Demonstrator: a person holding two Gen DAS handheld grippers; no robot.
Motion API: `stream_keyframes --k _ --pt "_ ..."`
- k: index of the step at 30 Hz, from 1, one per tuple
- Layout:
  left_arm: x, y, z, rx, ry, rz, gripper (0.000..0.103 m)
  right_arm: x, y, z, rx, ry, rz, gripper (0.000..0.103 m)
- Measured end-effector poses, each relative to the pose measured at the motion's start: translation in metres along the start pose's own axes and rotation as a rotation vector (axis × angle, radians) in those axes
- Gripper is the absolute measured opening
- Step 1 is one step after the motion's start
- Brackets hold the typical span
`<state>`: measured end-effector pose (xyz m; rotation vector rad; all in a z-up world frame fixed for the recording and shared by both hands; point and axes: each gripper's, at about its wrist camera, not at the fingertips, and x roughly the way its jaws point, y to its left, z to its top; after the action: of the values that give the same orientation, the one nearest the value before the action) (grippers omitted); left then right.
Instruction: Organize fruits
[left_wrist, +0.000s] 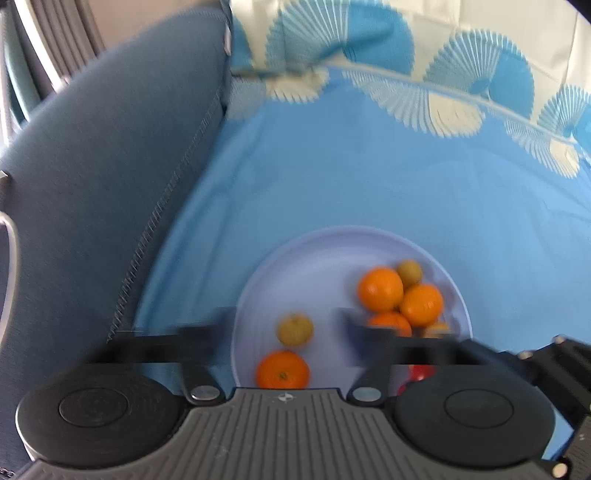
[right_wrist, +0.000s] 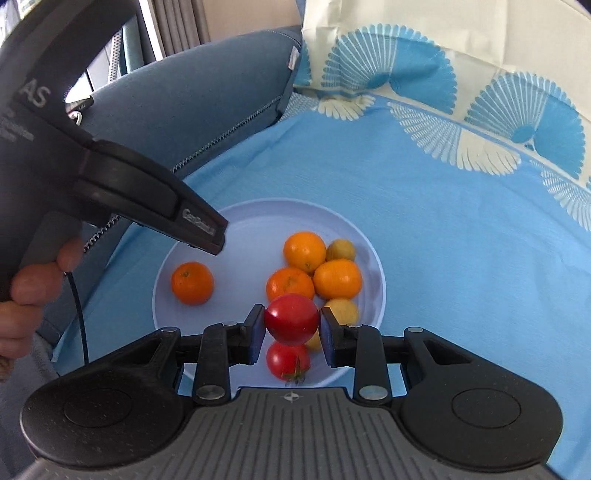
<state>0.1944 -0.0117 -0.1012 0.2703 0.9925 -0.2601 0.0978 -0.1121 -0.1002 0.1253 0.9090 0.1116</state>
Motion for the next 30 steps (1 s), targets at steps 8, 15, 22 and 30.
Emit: stream_keyframes --k 8,15,22,30 --pt "-0.050 0.017 -0.022 -0.022 -0.020 0.031 0.103 -0.040 0.003 -0.010 0.028 0.001 -0.030 0.087" --pt "-0.099 0.031 -0.065 -0.097 0.026 0.013 0.103 -0.087 0.019 -0.037 0.095 -0.012 -0.165 0.098" --pt "-0.135 0.021 -0.092 -0.044 -0.014 0.017 0.103 -0.131 0.030 -0.055 0.097 -0.077 -0.259 0.099" --pt "-0.158 0.015 -0.109 -0.054 -0.054 0.027 0.103 -0.161 0.037 -0.066 0.081 -0.155 -0.282 0.102"
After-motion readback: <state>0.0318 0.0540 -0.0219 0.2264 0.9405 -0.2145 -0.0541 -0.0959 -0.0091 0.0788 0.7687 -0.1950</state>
